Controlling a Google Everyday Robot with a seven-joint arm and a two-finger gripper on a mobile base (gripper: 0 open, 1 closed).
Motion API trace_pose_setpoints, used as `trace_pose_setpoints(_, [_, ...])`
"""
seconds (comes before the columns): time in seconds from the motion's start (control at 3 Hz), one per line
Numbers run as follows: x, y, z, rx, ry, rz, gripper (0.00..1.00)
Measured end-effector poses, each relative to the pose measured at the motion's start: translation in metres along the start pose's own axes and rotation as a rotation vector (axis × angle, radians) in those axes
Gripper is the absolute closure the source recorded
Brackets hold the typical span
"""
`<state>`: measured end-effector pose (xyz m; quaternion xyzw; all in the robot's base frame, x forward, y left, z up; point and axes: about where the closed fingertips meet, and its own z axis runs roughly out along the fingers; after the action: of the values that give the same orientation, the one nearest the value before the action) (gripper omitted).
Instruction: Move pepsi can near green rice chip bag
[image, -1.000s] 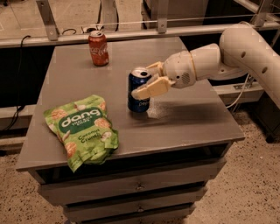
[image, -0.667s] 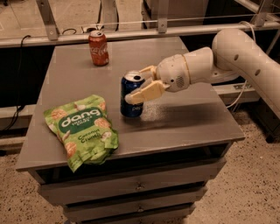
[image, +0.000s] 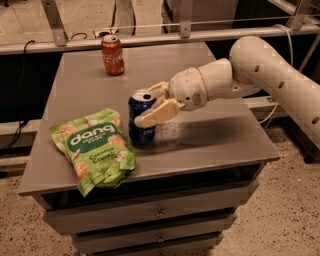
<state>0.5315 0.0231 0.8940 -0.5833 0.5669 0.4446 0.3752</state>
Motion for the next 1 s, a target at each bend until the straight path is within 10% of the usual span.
trace_pose_setpoints(1.0, [-0.0093,0.0035,-0.0040,-0.013,-0.011,-0.016,0.00])
